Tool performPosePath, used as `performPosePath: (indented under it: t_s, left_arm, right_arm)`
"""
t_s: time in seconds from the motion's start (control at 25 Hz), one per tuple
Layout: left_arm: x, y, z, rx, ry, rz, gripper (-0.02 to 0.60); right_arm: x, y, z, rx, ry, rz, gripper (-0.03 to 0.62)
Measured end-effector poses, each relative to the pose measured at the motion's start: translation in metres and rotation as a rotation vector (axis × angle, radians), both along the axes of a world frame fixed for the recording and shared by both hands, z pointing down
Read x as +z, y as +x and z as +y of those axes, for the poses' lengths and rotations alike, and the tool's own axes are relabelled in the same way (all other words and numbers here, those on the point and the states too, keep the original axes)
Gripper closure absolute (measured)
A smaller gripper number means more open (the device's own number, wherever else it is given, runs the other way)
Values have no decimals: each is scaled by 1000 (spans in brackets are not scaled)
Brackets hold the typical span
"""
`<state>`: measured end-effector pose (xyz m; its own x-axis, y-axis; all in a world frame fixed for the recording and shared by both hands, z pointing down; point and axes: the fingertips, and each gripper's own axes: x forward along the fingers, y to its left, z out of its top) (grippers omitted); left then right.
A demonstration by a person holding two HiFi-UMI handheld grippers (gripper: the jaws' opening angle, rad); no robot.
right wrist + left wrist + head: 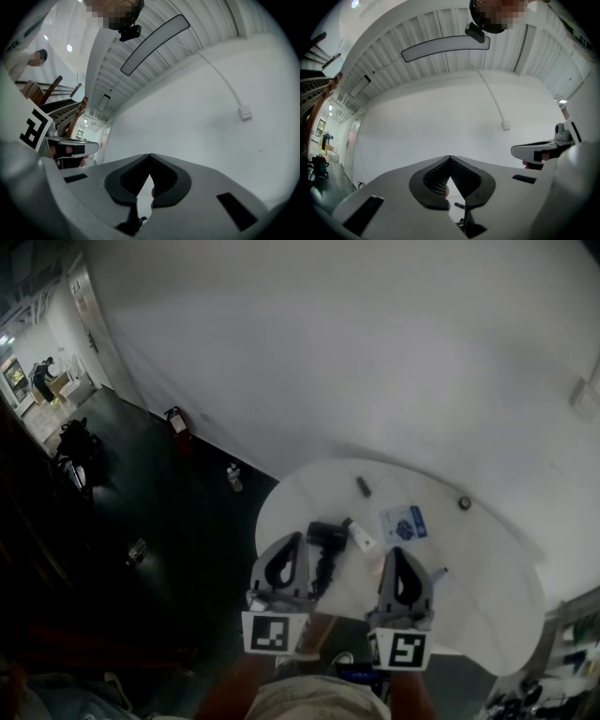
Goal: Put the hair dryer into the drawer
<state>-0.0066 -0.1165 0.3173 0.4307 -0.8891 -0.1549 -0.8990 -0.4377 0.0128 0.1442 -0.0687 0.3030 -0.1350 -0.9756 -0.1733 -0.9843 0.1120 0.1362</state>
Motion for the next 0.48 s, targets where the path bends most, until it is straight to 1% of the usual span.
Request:
performPosePath:
  t_s: [0.16,0.48]
  left_arm:
    - [1,0,-2,-11,-6,3,581]
    - [8,3,-4,-18,-12,-12,581]
  right_arm:
    - [1,1,-1,-5,-3,-22,589]
    - [8,1,-5,-26,-9,-31,589]
